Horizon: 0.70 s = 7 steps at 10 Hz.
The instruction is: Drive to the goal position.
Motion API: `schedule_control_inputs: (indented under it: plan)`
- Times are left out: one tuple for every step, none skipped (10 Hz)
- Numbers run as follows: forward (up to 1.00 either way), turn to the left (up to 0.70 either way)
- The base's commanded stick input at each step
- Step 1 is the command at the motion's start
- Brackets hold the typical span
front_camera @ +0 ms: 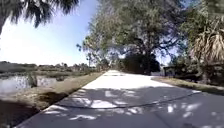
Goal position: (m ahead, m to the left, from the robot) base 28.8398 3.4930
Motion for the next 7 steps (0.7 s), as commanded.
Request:
schedule_control_inputs:
  plan:
    - [1.0, 0.0]
    - [1.0, 0.0]
    - [1.0, 0.0]
    - [1.0, 0.0]
    - [1.0, 0.0]
    - [1.0, 0.0]
    - [1.0, -0.2]
